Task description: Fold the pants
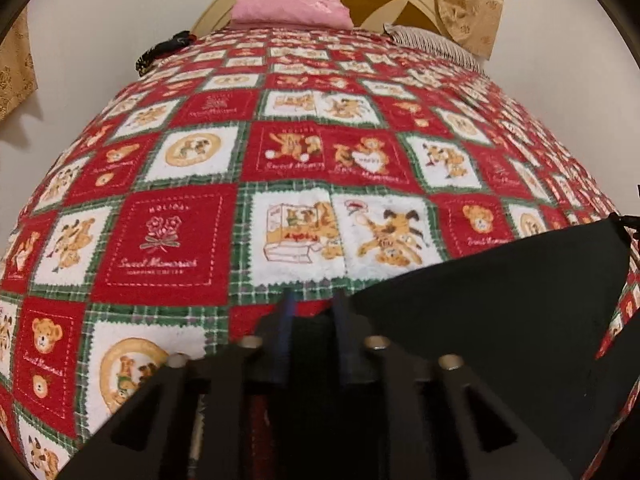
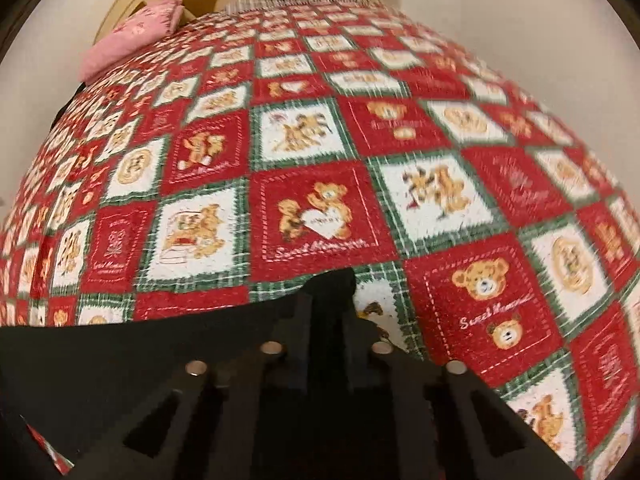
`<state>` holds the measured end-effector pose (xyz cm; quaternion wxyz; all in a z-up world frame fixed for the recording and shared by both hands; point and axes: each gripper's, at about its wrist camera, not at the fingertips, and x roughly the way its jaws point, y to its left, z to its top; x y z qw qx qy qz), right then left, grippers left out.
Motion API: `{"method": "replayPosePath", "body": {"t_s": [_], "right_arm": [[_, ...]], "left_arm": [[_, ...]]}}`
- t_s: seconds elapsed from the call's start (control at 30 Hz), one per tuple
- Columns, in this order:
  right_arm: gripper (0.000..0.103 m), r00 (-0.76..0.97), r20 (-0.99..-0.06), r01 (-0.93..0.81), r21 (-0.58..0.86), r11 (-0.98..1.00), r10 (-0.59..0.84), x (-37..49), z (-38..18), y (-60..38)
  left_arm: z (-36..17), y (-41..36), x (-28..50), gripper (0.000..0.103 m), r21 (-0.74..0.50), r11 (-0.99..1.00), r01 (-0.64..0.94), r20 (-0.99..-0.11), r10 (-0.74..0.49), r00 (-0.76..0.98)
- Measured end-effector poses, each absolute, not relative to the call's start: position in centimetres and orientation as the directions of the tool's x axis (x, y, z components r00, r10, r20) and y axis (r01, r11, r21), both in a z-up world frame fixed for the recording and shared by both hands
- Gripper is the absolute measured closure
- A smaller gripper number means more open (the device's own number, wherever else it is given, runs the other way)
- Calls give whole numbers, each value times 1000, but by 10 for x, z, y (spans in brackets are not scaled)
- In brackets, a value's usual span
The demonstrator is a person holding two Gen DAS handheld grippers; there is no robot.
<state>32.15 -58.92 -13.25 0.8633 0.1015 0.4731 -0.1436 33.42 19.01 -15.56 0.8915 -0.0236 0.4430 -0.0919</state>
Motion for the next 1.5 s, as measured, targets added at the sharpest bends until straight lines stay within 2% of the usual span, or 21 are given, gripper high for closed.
{"method": "replayPosePath", "body": {"t_s": [0.17, 0.47, 0.83, 0.97, 1.03, 1.1, 1.4, 1.47, 1.5], "right_arm": [[95, 595, -782, 338, 36, 940, -184, 306, -105, -578], [96, 768, -611, 277, 43, 960, -194, 236, -57, -554], [96, 882, -430, 256, 100, 962, -190, 122, -45, -539], [98, 883, -418, 289, 123, 949, -215, 84, -56, -541], [98, 878, -423, 307, 139, 942, -224, 70, -62, -545], [98, 869, -436, 329, 158, 931, -233, 56, -71, -551], [98, 838, -490, 366, 175, 914, -242, 15, -102, -553], [97, 822, -516, 373, 172, 912, -239, 9, -111, -555], [97, 818, -521, 378, 168, 910, -244, 7, -113, -555]], "left_arm": [[-144, 194, 325, 87, -162, 976, 146, -749, -218, 626], [-115, 202, 292, 87, -218, 955, 199, -634, -294, 715], [-102, 216, 213, 87, -290, 901, 322, -466, -427, 775], [-107, 223, 182, 88, -290, 886, 362, -429, -458, 778], [-111, 227, 170, 96, -297, 879, 372, -422, -471, 775], [-115, 234, 159, 96, -311, 874, 373, -414, -478, 775], [-146, 254, 138, 96, -369, 868, 331, -470, -482, 740], [-148, 252, 135, 89, -369, 873, 318, -482, -472, 738], [-149, 250, 136, 74, -359, 881, 308, -501, -460, 733]]}}
